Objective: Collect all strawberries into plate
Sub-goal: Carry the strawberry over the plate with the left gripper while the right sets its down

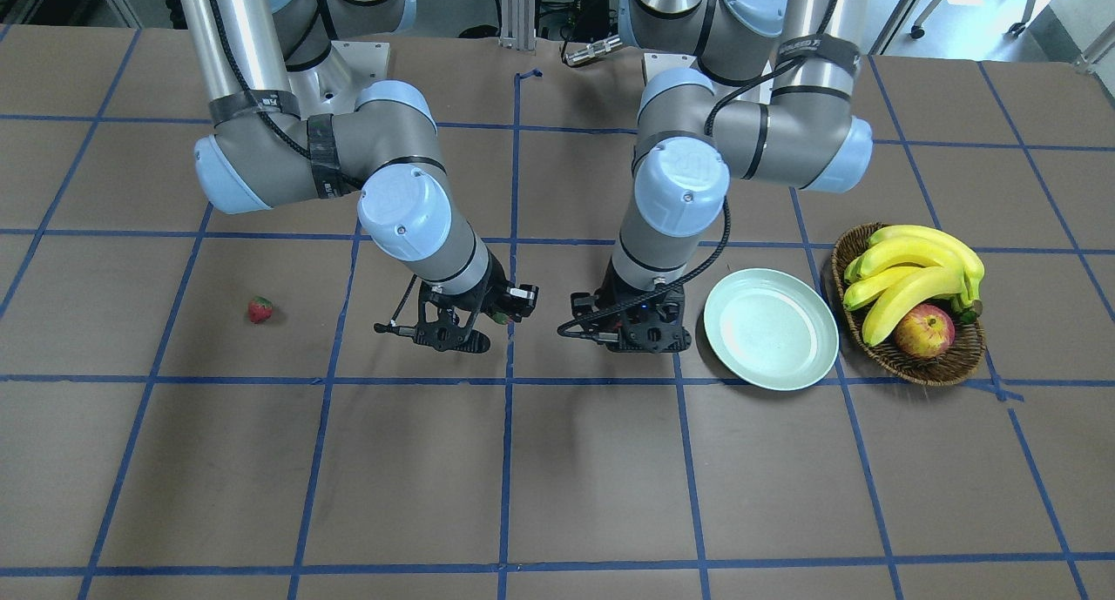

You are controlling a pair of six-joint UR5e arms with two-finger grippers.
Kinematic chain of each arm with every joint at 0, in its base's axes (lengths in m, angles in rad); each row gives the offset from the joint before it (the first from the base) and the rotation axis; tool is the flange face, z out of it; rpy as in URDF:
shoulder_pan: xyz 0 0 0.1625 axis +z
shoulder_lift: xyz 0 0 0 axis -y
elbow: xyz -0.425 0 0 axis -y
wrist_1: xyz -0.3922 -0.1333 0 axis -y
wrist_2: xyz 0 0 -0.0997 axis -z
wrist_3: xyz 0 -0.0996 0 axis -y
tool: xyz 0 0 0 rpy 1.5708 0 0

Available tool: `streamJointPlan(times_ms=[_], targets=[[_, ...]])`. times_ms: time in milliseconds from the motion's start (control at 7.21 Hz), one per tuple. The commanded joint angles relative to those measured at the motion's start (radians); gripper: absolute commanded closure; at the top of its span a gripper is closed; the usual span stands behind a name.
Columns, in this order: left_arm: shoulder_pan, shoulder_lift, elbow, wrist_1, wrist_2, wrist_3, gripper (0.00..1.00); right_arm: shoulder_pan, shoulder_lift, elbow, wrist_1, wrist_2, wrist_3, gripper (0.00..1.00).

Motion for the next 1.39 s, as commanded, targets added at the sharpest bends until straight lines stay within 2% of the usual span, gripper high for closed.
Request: streamJointPlan(times_ms=[0,139,277,554,693,832,1109,1248], targets=[[0.116,0.043,0.051,-0.095,0.031,0.114,0.99,0.038,0.043,-0.041,-0.015,0.047,0.056,0.83],[0.166,0.046,0.052,-0.091,0.031,0.204,1.0,0.102,0.107,-0.084,-0.05,0.032,0.107,0.82],[0.227,0.054,0.046,-0.095,0.023,0.234,1.0,0.147,0.143,-0.133,-0.055,-0.025,0.168,0.79],[0.34,0.054,0.002,-0.097,0.02,0.408,1.0,0.17,0.174,-0.135,-0.055,-0.028,0.173,0.79],[0.363,0.048,-0.049,-0.077,0.023,0.43,1.0,0.172,0.171,-0.132,-0.053,-0.028,0.173,0.24],[0.399,0.038,-0.092,-0.016,0.029,0.435,1.0,0.172,0.171,-0.132,-0.053,-0.042,0.173,0.15],[0.446,0.035,-0.168,-0.003,0.032,0.485,0.99,0.17,0.137,-0.133,-0.04,-0.088,0.135,0.07],[0.441,0.037,-0.191,-0.003,0.04,0.484,0.78,0.149,0.087,-0.133,0.027,-0.163,0.068,0.08]])
